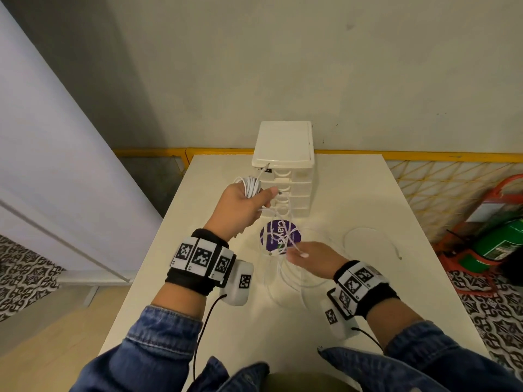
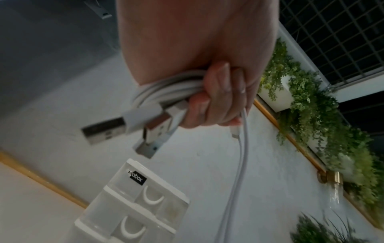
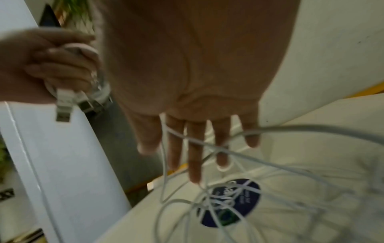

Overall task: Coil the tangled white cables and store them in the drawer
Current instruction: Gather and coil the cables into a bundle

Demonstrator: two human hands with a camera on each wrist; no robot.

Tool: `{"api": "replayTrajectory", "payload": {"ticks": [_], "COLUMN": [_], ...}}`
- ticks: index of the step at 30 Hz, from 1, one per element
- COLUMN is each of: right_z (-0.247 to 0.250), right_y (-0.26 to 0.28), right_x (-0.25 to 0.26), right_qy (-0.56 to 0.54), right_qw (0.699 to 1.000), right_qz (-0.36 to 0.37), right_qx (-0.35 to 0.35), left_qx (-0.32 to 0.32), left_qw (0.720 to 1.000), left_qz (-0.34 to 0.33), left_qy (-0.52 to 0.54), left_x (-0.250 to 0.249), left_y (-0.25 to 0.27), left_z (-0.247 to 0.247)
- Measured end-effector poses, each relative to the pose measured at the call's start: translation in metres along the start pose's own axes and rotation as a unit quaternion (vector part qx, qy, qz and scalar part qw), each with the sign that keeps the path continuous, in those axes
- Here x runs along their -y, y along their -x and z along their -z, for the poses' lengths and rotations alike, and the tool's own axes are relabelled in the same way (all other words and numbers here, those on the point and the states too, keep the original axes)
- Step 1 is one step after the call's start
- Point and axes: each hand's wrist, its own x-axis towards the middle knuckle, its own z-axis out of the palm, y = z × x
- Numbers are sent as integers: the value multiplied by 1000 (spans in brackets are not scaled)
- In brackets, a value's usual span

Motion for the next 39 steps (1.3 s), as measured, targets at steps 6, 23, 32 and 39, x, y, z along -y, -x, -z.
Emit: {"api": "replayTrajectory", "payload": {"ticks": [6,23,32,39], "right_z": [28,60,51,46], "right_y": [6,3,-10,-15], "right_x": [7,48,48,42], "right_qy": [-115,-320,-328,-237], "right_qw": [959,906,918,957], "right_qz": [90,200,191,108], "right_qx": [-243,-190,-113,-125], "left_qx": [2,210,245,280], "left_qw": [1000,977,967,952], "left_qz": [27,19,58,57], "left_qy": [-8,-37,-30,109], "left_x": [8,6,10,8], "left_y": [1,14,20,22], "left_z": [3,-19,-30,-31]}}
